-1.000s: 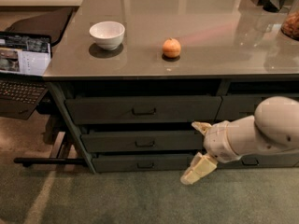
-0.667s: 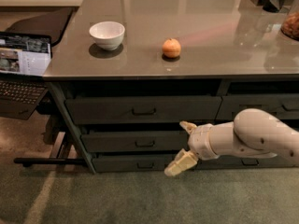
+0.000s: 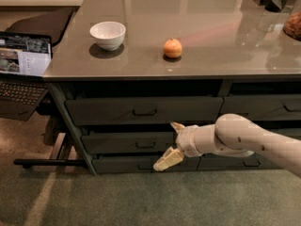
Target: Open middle drawer
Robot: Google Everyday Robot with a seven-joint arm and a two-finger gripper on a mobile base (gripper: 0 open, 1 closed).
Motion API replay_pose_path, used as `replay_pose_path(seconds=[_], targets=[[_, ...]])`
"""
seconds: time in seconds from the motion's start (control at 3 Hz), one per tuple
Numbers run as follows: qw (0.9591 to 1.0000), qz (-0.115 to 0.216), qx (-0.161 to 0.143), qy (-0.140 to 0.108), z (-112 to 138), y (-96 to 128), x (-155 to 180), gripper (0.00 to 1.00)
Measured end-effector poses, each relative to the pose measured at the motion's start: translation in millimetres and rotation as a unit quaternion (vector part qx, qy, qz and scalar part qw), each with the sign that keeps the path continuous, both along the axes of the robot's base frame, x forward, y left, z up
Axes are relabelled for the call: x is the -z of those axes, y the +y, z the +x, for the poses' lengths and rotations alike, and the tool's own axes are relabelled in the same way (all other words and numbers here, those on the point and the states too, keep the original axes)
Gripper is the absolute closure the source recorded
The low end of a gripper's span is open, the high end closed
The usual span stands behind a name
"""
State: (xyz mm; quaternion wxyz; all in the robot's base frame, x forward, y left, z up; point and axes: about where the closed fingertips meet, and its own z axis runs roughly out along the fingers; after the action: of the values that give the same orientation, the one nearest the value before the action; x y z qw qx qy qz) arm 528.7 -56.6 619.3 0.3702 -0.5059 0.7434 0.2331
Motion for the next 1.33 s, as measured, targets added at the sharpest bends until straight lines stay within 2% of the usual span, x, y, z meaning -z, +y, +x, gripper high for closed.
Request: replay_pose_path(seconds=[0.33, 0.67, 1.0, 1.33], targets=[[0.9999, -0.009, 0.011, 0.006, 18.6, -10.1, 27.5, 0.00], [0.9988, -0.027, 0.034, 0.022, 43.2, -23.3, 62.4, 0.00], [0.9965, -0.043, 0.056, 0.045, 66.0, -35.4, 94.9, 0.00], [0.9947, -0.044, 0.072, 0.059, 87.1, -44.2, 123.1, 0.00]])
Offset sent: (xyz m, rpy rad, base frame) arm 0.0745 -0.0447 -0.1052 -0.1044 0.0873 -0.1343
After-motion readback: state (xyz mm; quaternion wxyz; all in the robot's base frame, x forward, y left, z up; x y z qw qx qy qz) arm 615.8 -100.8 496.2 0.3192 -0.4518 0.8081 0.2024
